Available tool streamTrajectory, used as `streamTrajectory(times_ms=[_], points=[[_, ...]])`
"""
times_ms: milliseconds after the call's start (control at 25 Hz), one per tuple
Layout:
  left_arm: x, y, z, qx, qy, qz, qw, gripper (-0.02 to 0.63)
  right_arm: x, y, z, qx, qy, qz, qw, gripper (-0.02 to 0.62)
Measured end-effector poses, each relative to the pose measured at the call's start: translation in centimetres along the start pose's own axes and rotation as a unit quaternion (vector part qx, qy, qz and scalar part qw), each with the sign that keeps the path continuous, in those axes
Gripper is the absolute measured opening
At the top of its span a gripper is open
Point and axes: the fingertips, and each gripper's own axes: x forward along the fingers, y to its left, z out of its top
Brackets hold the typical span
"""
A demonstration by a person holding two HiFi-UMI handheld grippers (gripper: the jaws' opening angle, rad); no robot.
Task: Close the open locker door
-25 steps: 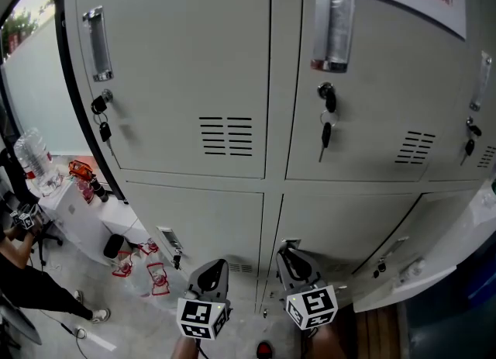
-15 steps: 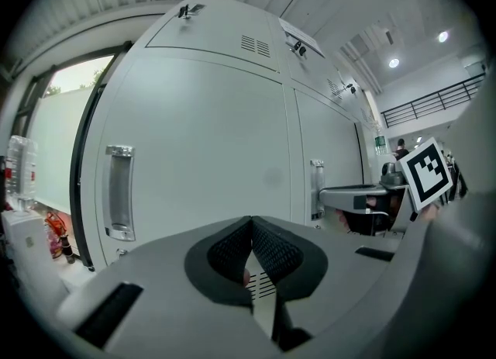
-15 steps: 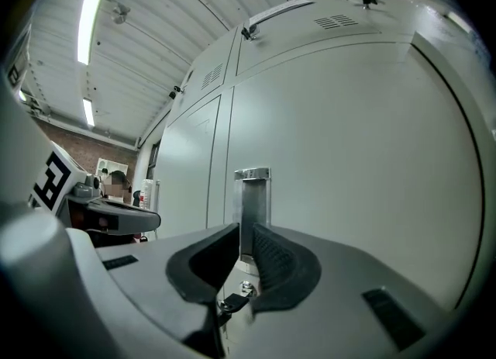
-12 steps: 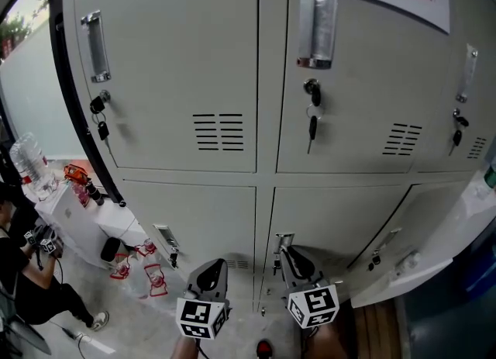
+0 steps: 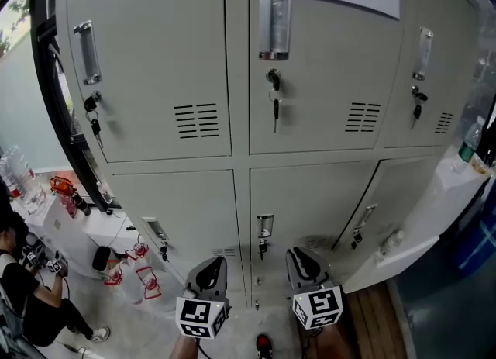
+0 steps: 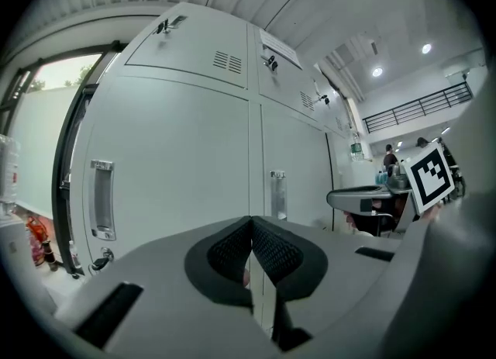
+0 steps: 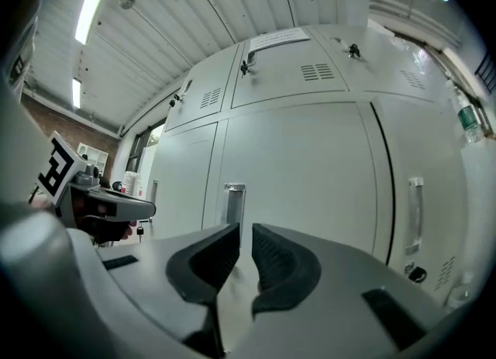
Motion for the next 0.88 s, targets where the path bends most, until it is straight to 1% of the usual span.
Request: streamTrajectory(times_ms=[200, 480, 560, 720, 880], points=[[-1.6, -2.4, 0.3, 0.005, -0.004, -0.027, 0.9996, 0.021, -4.1, 0.0, 0.2, -0.002, 0.0, -0.032, 0.999, 0.049], [-5.1, -5.1, -0.1, 0.011, -0.004, -0.061, 0.9981, 0.021, -9.5, 1.2, 0.1, 0.003, 0.0, -0.065, 0.998, 0.04], [-6.2, -5.7, -0.3, 0.013, -0.004, -0.067, 0.9977, 0.021, -11.0, 1.8, -0.2, 0.004, 0.002, -0.073, 0.997, 0.038], [-8.5, -6.7, -1.3, 0.01, 0.014, -0.082, 0.9965, 0.021, -13.6, 3.3, -0.7, 0.007, 0.006, -0.083, 0.997, 0.038], [-10.4, -7.3, -2.1, 0.013, 0.021, -0.091, 0.9955, 0.021, -15.3, 4.6, -1.2, 0.012, 0.009, -0.088, 0.996, 0.037]])
